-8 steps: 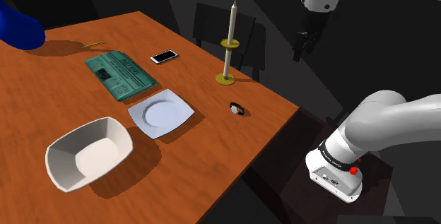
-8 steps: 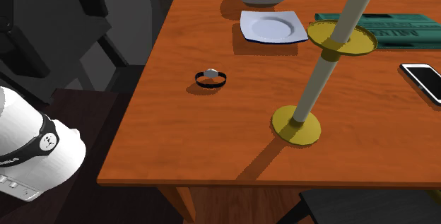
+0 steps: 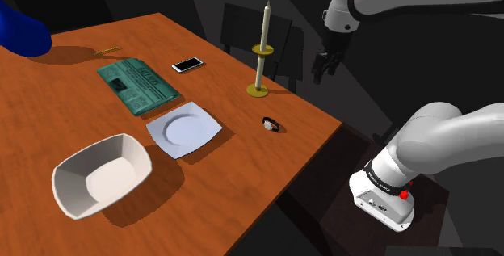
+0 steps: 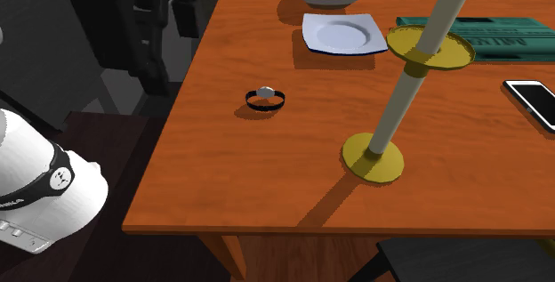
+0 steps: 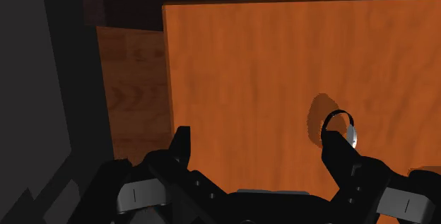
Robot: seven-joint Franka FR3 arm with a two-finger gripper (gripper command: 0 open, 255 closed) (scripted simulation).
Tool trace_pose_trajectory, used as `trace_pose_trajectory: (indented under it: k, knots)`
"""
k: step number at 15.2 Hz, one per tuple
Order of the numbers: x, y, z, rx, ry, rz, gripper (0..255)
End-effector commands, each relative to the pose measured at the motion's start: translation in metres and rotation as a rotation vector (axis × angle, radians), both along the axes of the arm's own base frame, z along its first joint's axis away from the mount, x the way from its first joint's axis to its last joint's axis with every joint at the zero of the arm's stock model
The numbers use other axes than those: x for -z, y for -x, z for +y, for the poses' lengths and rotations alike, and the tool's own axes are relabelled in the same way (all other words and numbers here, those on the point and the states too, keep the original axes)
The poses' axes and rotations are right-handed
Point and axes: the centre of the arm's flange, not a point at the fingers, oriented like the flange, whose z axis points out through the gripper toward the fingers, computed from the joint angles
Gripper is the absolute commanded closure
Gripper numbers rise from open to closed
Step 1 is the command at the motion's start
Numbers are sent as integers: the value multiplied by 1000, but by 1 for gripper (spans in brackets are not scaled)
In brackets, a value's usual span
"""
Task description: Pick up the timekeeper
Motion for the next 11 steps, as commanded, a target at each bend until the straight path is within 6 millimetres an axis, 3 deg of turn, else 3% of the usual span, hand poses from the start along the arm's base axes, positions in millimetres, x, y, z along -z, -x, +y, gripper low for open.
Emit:
trace_pose_trajectory:
  k: [1,11]
  knots:
    - [16,-7,19,-5,-10,-10,0]
    - [88,-45,113,-36,-56,-50,0]
